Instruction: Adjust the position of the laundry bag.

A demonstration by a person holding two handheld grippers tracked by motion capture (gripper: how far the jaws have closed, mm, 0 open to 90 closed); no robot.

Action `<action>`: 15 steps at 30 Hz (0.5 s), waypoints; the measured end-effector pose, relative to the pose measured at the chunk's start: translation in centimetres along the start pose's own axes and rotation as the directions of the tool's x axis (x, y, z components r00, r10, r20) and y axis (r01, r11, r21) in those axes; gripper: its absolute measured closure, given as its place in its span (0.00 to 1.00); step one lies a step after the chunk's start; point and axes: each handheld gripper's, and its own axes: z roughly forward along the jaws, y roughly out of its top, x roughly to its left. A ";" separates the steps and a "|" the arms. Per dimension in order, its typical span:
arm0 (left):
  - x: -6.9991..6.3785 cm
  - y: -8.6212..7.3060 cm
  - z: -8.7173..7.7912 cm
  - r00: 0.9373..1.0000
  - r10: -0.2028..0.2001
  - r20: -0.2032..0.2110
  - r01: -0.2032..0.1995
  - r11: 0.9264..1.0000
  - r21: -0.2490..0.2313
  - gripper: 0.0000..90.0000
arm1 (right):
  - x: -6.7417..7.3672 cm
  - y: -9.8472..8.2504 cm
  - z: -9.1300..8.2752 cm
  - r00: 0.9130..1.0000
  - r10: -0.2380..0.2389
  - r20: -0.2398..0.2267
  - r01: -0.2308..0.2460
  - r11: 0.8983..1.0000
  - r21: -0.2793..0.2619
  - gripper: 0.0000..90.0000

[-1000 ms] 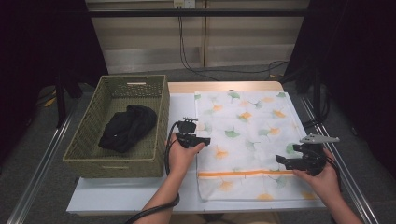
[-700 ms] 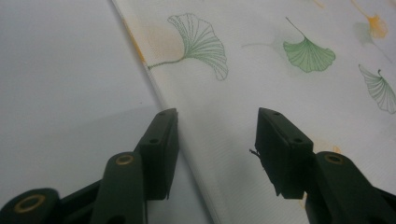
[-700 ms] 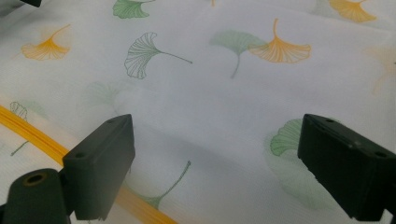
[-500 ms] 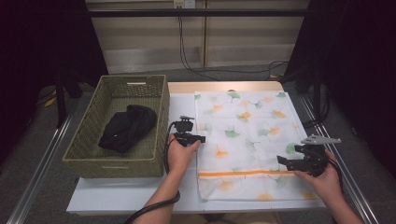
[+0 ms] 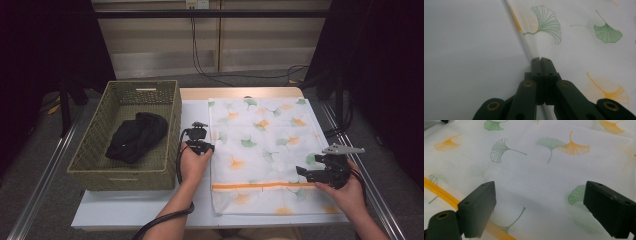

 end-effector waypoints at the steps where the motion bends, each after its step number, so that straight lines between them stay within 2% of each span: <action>1: -0.1 0.1 0.0 1.000 0.013 -0.006 -0.013 1.000 0.003 1.00 | 0.0 0.0 0.0 1.000 0.000 0.000 0.000 1.000 0.000 0.12; 8: -0.1 0.5 -0.1 1.000 0.006 -0.006 -0.006 1.000 0.015 1.00 | -0.1 0.0 0.1 1.000 0.001 0.004 -0.001 1.000 -0.001 0.12; 9: -0.1 0.5 0.0 1.000 -0.012 -0.002 0.012 1.000 0.012 1.00 | -0.1 0.0 0.1 1.000 0.001 0.004 -0.001 1.000 -0.002 0.12; 15: 0.2 0.4 0.1 1.000 -0.029 0.010 0.029 0.999 0.015 0.98 | -0.1 -0.1 0.2 1.000 -0.002 0.005 0.002 1.000 0.002 0.12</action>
